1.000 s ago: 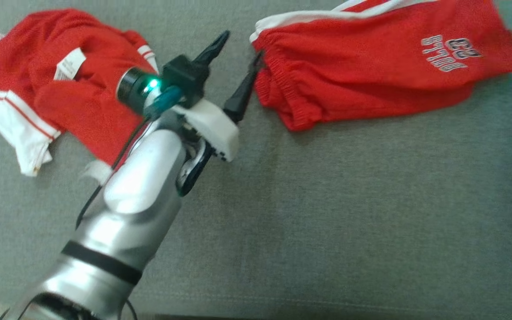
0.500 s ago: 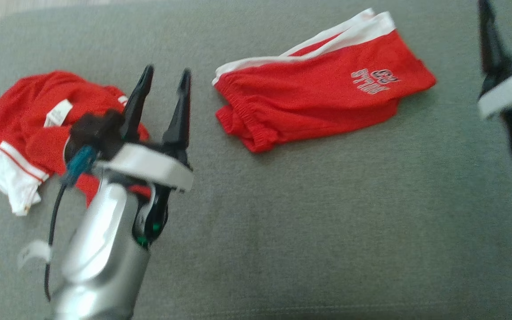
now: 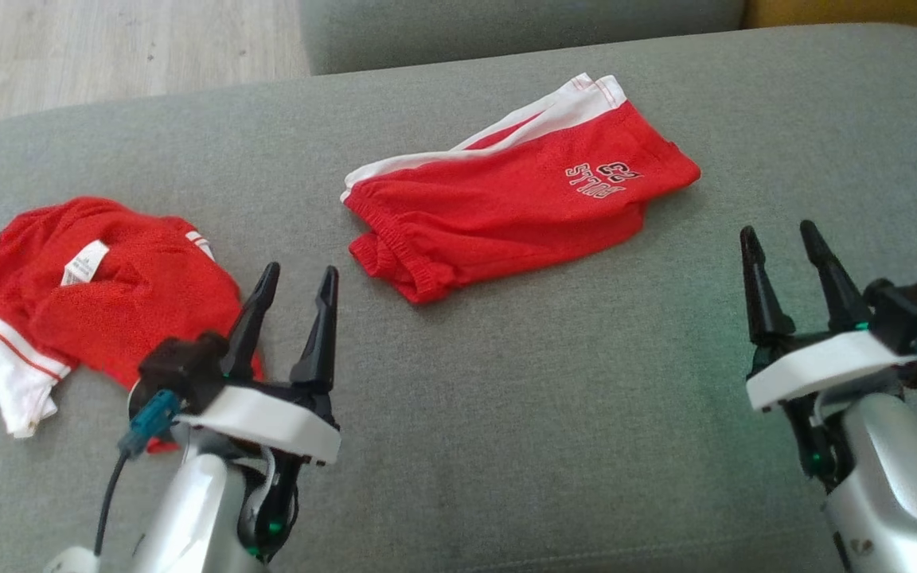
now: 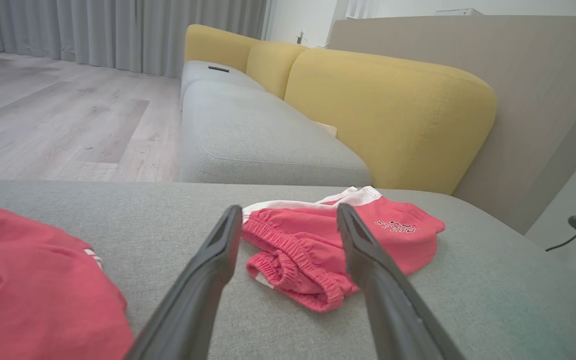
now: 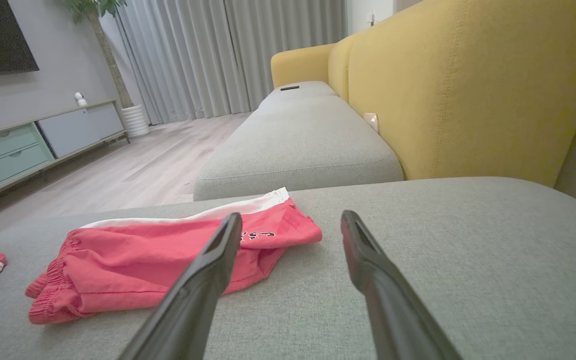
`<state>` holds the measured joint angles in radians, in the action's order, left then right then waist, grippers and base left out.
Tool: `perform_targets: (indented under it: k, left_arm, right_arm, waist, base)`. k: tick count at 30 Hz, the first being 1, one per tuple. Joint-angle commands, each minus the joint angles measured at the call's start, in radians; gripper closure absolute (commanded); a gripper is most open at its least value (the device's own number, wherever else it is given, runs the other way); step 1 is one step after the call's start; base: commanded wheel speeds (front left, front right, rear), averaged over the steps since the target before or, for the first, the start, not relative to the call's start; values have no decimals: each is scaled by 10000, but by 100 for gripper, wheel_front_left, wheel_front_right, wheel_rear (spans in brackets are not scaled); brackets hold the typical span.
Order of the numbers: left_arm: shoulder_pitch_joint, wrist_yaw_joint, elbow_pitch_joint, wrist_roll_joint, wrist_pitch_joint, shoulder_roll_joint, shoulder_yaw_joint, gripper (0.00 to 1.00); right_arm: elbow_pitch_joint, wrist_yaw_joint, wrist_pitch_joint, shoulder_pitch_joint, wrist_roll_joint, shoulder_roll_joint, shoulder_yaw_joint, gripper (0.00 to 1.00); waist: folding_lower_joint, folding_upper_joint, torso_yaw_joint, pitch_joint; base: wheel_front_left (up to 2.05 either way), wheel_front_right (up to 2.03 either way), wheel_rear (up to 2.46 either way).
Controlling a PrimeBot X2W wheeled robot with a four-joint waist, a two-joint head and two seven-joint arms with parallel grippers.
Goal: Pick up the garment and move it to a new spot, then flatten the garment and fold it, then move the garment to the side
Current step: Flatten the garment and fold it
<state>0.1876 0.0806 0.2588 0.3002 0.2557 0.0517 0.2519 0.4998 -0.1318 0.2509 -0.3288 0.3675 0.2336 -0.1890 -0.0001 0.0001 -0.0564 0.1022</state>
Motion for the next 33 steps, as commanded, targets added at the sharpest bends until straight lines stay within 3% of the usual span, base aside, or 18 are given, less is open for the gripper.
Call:
perform_targets:
  k: [1, 9, 16, 24, 33]
  left_arm:
    - [271, 69, -405, -89, 60, 25, -446, 0]
    - [429, 228, -393, -236, 60, -7, -447, 0]
    - [746, 276, -428, -92, 60, -12, -176, 0]
    - [1157, 243, -403, 81, 60, -13, 205, 0]
    - [1565, 104, -600, 423, 61, -14, 703, 0]
  right_arm:
    - [-464, 11, 65, -128, -211, -110, 42, 0]
    - [-829, 11, -506, -181, -472, -319, 571, 0]
    - [-540, 11, -1788, -963, 441, -809, 1578, 0]
    - [925, 11, -3294, -2405, 1663, -1303, 3303, 0]
    - [3111, 11, -4562, -3950, 1238, -1120, 5006, 0]
  waist:
    - [1, -1, 5, -20]
    - [1, -1, 249, 317]
    - [1, -1, 790, 1008]
    - [1, -1, 1610, 1703]
    - [1, -1, 2558, 2254]
  base:
    - [0, 0, 0]
    - [0, 0, 0]
    - [0, 0, 0]
    - [0, 0, 0]
    - [0, 0, 0]
